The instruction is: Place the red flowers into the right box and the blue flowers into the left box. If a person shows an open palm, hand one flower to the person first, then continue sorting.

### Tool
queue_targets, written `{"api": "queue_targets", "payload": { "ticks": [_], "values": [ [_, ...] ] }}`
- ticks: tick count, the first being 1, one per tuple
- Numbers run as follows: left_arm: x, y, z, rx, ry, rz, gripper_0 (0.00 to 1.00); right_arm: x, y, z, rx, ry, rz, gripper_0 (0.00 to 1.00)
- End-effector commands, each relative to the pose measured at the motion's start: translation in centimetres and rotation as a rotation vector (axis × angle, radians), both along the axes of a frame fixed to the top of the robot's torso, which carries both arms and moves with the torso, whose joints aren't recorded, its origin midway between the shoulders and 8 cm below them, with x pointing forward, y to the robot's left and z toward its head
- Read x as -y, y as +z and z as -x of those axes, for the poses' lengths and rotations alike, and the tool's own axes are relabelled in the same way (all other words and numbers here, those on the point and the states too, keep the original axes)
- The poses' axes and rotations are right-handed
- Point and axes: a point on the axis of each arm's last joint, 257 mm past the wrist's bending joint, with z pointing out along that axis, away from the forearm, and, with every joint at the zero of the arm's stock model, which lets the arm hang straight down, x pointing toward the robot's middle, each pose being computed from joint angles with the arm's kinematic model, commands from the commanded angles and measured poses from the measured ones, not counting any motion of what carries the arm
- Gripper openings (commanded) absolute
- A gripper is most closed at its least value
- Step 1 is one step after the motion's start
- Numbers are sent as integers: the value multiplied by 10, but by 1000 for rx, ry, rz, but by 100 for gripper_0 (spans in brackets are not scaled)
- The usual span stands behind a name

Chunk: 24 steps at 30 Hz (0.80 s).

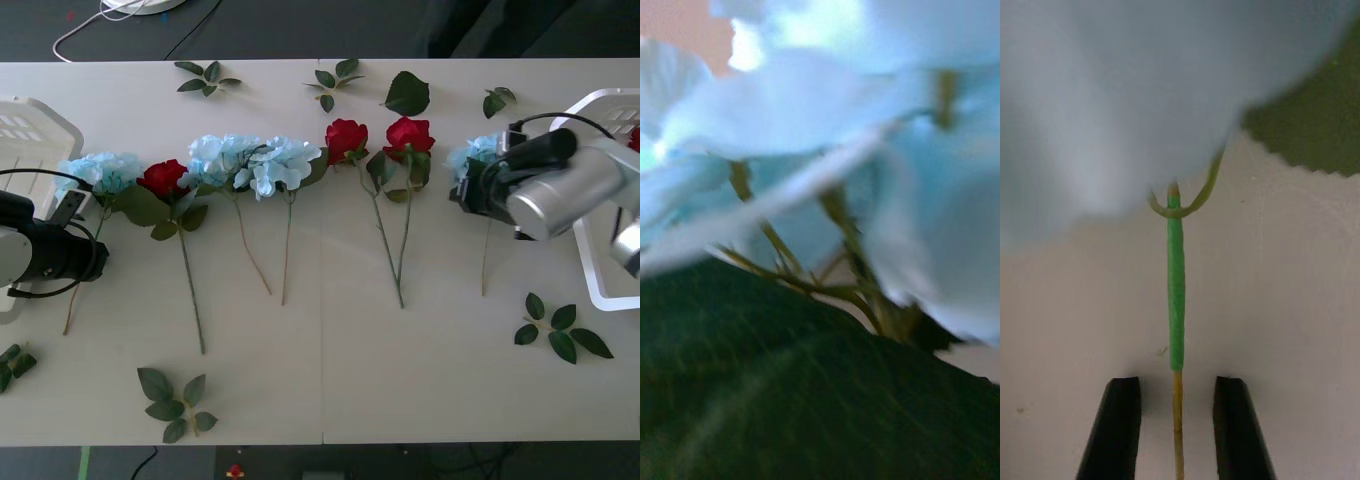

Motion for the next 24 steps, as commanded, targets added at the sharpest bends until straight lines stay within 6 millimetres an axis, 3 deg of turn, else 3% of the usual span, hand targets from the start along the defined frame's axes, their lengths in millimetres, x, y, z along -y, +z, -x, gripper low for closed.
{"api": "queue_targets", "payload": {
  "ticks": [1, 9, 10, 11, 12, 13, 17, 21, 24],
  "values": [
    [9, -10, 4, 7, -69, -32, 0, -19, 15, -27, 53, 0, -5, 100],
    [10, -2, -6, 53, -77, -34, 0, -12, 8, -35, 64, 2, 29, 98],
    [10, 0, -8, 58, -77, -32, 0, -11, 6, -33, 60, 3, 33, 65],
    [10, 2, -9, 64, -75, -30, 0, -12, 7, -34, 63, 4, 33, 44],
    [12, 5, -11, 69, -76, -27, 0, -11, 6, -34, 61, 3, 33, 5],
    [14, 9, -14, 78, -78, -20, 0, -12, 7, -34, 62, 4, 34, 0],
    [33, 34, -28, 128, -82, 33, 0, -11, 8, -35, 66, 6, 39, 0],
    [50, 84, -48, 190, -77, 89, 0, -9, 10, -35, 68, 9, 48, 0],
    [51, 118, -56, 211, -66, 109, 0, -6, 10, -36, 69, 13, 57, 0]
  ]
}}
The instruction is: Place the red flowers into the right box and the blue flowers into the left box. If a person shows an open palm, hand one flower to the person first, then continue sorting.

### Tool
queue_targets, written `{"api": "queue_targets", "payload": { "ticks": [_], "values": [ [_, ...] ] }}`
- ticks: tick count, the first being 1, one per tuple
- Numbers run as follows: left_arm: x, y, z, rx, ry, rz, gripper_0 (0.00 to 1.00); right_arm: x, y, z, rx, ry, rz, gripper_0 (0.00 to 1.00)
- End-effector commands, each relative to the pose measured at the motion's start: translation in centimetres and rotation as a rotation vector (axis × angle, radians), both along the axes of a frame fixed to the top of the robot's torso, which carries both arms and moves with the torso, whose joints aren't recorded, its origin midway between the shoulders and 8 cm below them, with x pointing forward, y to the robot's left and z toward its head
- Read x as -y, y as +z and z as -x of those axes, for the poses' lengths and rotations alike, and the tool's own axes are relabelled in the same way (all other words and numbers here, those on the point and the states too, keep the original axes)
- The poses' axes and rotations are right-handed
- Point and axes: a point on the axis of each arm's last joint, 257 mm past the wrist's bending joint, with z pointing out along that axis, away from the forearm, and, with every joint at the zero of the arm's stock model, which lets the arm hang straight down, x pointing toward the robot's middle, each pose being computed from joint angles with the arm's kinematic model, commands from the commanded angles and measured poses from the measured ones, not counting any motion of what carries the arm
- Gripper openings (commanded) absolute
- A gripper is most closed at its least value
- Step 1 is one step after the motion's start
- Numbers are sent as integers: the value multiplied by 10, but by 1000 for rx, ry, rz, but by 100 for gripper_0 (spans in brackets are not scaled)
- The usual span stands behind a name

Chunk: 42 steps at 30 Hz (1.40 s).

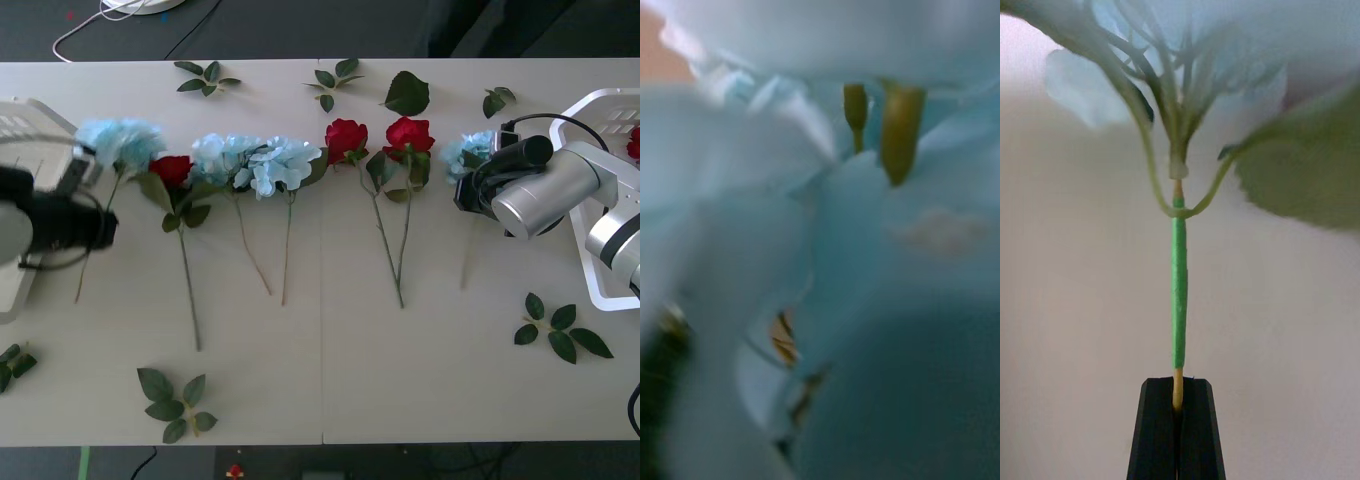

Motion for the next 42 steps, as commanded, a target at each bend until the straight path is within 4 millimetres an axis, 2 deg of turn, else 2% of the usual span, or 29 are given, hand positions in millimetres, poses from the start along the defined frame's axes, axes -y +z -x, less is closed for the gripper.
{"api": "queue_targets", "payload": {
  "ticks": [1, 2, 4, 6, 8, 11, 13, 14, 16, 17, 18, 20, 21, 24, 26, 30, 31, 34, 35, 37, 42],
  "values": [
    [12, 68, -19, 71, -11, 47, 0, -12, 24, -16, 47, 26, 8, 0],
    [11, 75, -20, 74, -9, 50, 0, -13, 25, -16, 48, 29, 10, 0],
    [7, 107, -23, 95, 0, 56, 0, -12, 29, -17, 54, 36, 16, 0],
    [4, 130, -23, 105, 7, 66, 0, -10, 33, -17, 57, 41, 16, 0],
    [-2, 146, -18, 106, 19, 73, 0, -10, 38, -16, 60, 49, 10, 0],
    [-31, 174, -3, 122, 66, 81, 0, -10, 52, -13, 58, 63, 3, 0],
    [-58, 194, 9, 146, 113, 98, 0, -11, 67, -7, 53, 75, -5, 0],
    [-65, 199, 12, 153, 126, 100, 0, -10, 71, -5, 53, 74, -11, 0],
    [-99, 211, 29, 165, 185, 106, 0, -8, 84, 3, 48, 105, -9, 0],
    [-109, 214, 34, 169, 196, 96, 0, -9, 88, 5, 48, 114, -16, 0],
    [-134, 219, 47, 169, 224, 78, 0, -10, 98, 11, 52, 135, -35, 0],
    [-164, 224, 65, 169, 264, 65, 0, -12, 113, 18, 64, 175, -46, 0],
    [-183, 226, 76, 167, 290, 59, 0, -15, 120, 24, 69, 204, -49, 0],
    [-222, 227, 97, 169, 326, 39, 0, -31, 140, 39, 96, 297, -60, 0],
    [-237, 225, 101, 177, 327, 13, 0, -44, 152, 48, 123, 357, -76, 0],
    [-272, 222, 94, 249, 342, -64, 0, -83, 187, 73, 211, 509, -115, 0],
    [-276, 220, 93, 256, 344, -74, 0, -91, 192, 79, 223, 533, -125, 0],
    [-297, 211, 84, 299, 348, -152, 0, -134, 218, 109, 291, 663, -194, 0],
    [-300, 208, 82, 303, 348, -167, 0, -141, 222, 114, 303, 685, -204, 0],
    [-313, 195, 77, 320, 350, -229, 0, -170, 240, 134, 343, 766, -258, 0],
    [-345, 169, 74, 353, 378, -358, 0, -218, 266, 173, 373, 916, -424, 0]
  ]
}}
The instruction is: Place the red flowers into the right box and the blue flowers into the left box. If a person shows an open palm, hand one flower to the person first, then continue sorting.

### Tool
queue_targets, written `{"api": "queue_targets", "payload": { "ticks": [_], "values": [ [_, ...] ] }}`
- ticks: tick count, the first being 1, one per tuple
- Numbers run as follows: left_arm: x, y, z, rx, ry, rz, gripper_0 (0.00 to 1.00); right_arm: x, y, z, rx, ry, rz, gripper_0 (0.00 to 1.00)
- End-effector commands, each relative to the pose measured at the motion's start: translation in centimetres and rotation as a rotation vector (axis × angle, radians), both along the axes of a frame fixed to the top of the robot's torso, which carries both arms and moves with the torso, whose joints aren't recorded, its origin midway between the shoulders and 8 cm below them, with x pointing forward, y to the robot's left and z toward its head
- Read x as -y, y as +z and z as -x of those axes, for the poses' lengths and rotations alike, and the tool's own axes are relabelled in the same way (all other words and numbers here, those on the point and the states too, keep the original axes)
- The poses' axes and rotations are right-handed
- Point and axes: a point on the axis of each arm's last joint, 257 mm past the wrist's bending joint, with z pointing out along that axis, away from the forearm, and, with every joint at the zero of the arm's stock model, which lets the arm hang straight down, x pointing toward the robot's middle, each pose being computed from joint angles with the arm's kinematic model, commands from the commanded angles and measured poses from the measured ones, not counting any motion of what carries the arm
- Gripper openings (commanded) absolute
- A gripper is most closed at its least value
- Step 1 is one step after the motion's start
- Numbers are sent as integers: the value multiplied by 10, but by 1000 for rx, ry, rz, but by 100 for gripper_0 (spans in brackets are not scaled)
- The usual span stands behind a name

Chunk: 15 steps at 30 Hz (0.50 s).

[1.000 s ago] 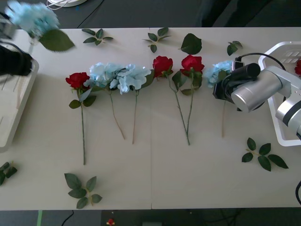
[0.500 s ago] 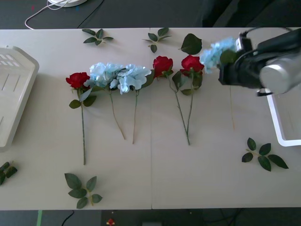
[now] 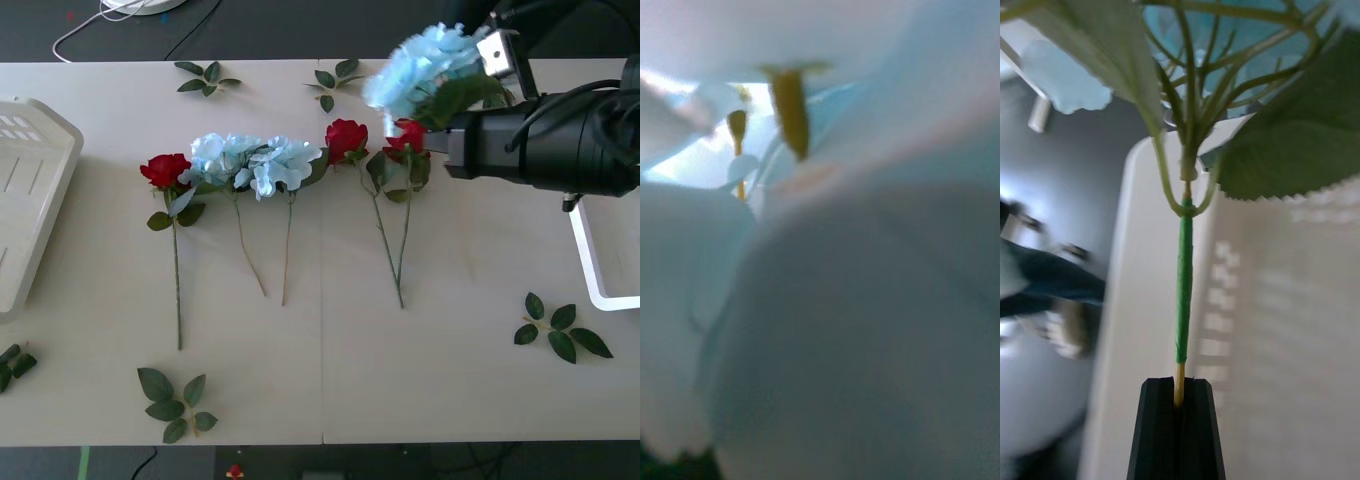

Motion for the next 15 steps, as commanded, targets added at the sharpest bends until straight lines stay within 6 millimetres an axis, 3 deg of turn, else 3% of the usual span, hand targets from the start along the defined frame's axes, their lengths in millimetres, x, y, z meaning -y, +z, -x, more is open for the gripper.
{"api": "queue_targets", "payload": {
  "ticks": [1, 5, 11, 14, 15],
  "values": [
    [-23, -37, 6, -43, 30, -102, 0, -46, 36, 35, 52, 172, -132, 0],
    [-22, -64, 9, -88, 33, -97, 0, -75, 51, 62, 75, 302, -215, 0],
    [-20, -72, 10, -95, 30, -98, 1, -105, 57, 82, 177, 415, -234, 0],
    [-19, -73, 8, -84, 28, -100, 55, -116, 59, 88, 243, 455, -226, 0],
    [-20, -70, 7, -77, 29, -112, 66, -121, 60, 91, 268, 470, -224, 0]
  ]
}}
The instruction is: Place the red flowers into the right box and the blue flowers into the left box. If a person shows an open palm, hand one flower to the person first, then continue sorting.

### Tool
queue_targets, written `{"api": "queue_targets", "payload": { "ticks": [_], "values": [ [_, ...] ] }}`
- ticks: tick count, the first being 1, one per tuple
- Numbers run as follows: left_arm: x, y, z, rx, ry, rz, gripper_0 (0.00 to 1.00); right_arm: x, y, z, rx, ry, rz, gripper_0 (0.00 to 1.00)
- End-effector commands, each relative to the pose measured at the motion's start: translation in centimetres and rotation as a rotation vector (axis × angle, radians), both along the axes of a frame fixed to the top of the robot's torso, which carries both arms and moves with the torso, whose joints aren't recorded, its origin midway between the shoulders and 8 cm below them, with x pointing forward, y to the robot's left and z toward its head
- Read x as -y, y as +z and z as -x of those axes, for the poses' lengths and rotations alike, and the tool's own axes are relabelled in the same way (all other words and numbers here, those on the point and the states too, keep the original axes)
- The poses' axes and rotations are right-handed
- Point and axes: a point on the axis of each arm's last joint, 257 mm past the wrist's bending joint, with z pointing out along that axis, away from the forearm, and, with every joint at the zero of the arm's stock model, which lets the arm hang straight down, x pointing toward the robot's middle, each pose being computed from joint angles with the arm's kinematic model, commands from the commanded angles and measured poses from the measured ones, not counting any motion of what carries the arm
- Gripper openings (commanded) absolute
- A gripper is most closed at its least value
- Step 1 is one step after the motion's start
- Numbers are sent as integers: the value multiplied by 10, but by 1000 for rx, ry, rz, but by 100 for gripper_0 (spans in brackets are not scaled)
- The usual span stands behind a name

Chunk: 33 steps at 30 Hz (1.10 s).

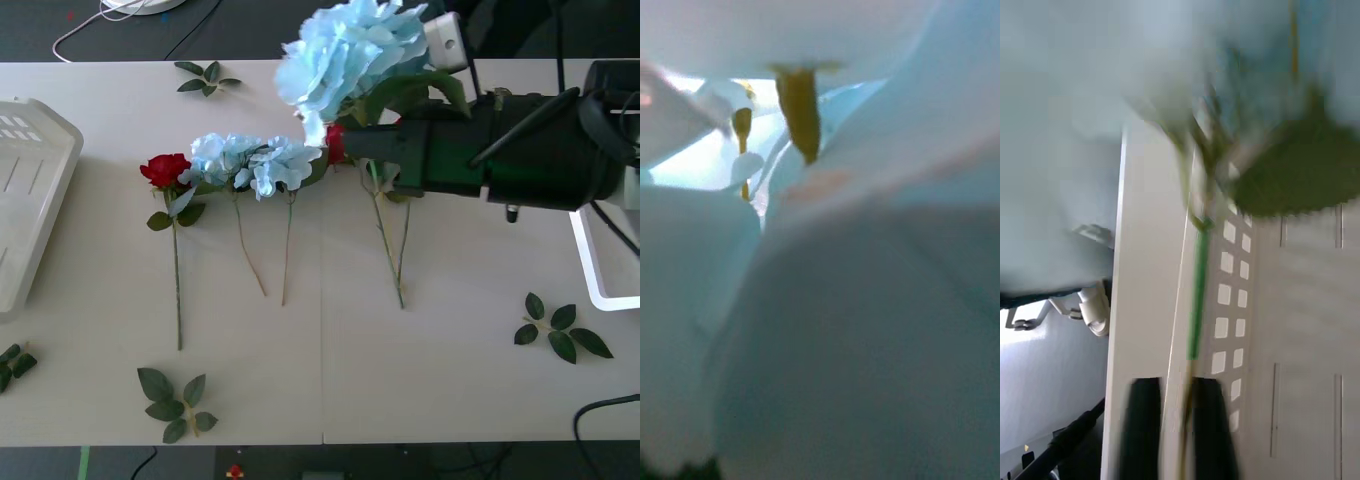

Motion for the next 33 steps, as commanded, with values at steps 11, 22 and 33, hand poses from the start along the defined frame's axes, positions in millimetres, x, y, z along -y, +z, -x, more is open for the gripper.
{"api": "queue_targets", "payload": {
  "ticks": [11, 22, 33],
  "values": [
    [14, 9, -13, 50, -40, -40, 100, -53, 10, 34, 250, 120, -53, 0],
    [79, 84, -20, 22, -170, 253, 100, -51, 10, 38, 234, 125, -79, 0],
    [92, 94, -21, 17, -203, 281, 100, 0, 79, -31, 413, -174, -200, 0]
  ]
}}
